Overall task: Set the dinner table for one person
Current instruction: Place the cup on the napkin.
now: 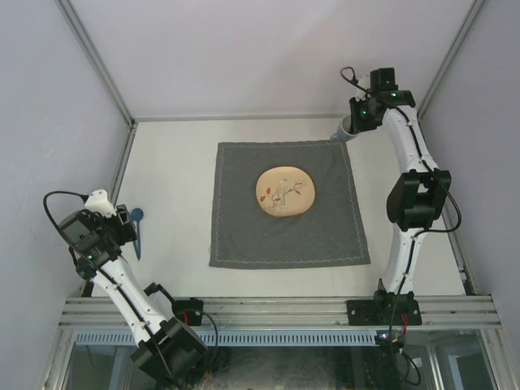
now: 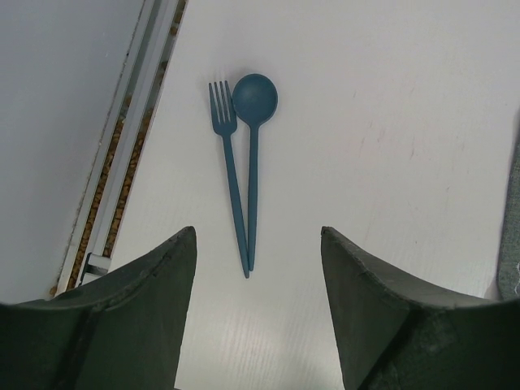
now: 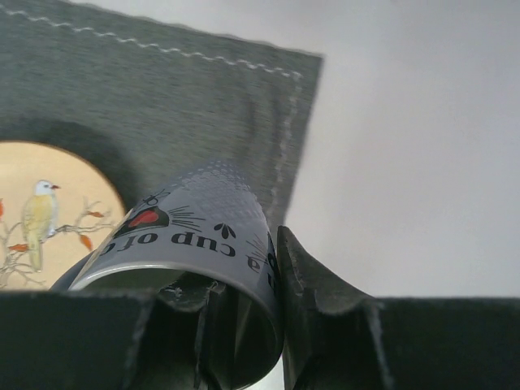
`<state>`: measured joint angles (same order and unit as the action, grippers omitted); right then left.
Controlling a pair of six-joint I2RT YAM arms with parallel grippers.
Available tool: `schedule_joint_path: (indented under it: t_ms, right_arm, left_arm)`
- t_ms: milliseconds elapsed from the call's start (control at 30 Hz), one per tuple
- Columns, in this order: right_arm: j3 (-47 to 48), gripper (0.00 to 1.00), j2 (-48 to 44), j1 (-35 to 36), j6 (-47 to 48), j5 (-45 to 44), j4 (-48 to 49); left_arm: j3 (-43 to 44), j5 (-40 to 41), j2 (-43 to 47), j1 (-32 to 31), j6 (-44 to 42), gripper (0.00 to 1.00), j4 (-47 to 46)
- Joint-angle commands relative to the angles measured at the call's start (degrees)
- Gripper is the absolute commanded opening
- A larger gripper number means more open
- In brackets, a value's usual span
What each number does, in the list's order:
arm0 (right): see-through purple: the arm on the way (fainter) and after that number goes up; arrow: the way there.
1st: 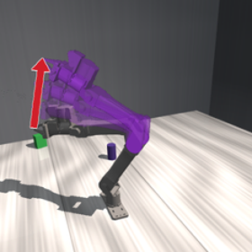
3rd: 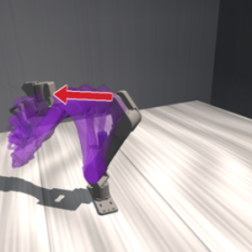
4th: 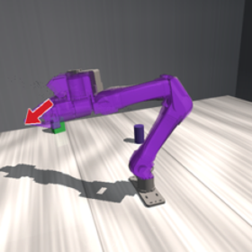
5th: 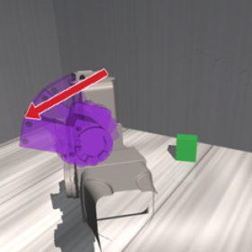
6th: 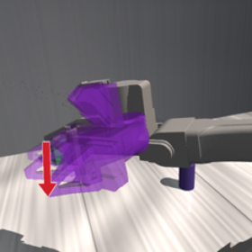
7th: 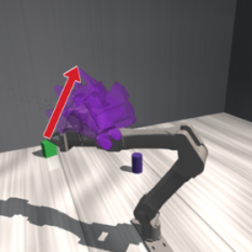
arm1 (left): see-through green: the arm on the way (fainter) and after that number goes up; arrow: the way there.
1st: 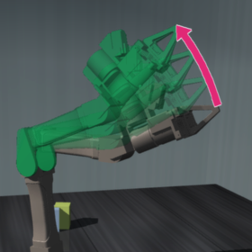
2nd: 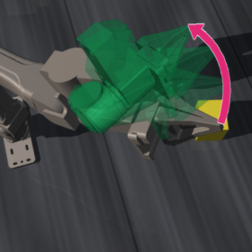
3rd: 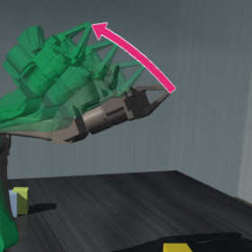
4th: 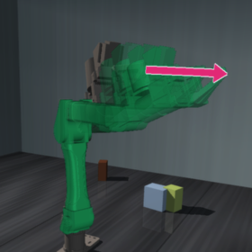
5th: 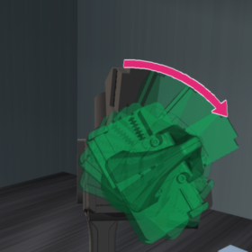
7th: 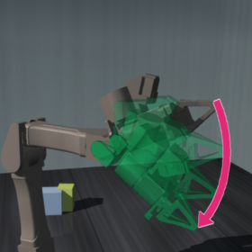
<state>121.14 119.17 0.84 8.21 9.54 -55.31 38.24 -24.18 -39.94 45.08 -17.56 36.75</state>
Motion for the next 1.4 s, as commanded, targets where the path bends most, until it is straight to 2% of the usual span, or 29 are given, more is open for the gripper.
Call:
schedule_joint_path:
  t_ms: [0,367,1067,1233,1367]
  right_arm:
    - [1.5,0.00,4.2,2.4,-2.6,0.1,-0.1]
    - [-4.1,0.00,8.4,3.6,-2.5,-0.7,4.2]
    - [3.3,0.00,17.4,6.9,0.4,-7.5,1.8]
    - [2.6,0.34,15.4,7.2,0.5,-8.7,2.1]
    - [2.8,0.45,11.9,7.5,0.9,-8.7,2.0]
  left_arm:
    - [0.1,-0.1,1.7,0.4,-0.1,0.67,-1.4]
    - [1.0,0.1,0.9,0.4,-0.5,0.67,-1.3]
    - [0.3,0.0,-1.1,0.4,-0.2,0.67,-3.1]
    - [0.3,0.0,-1.4,0.4,-0.1,0.67,-3.3]
    - [0.4,-0.2,-1.1,0.4,0.1,0.67,-3.1]
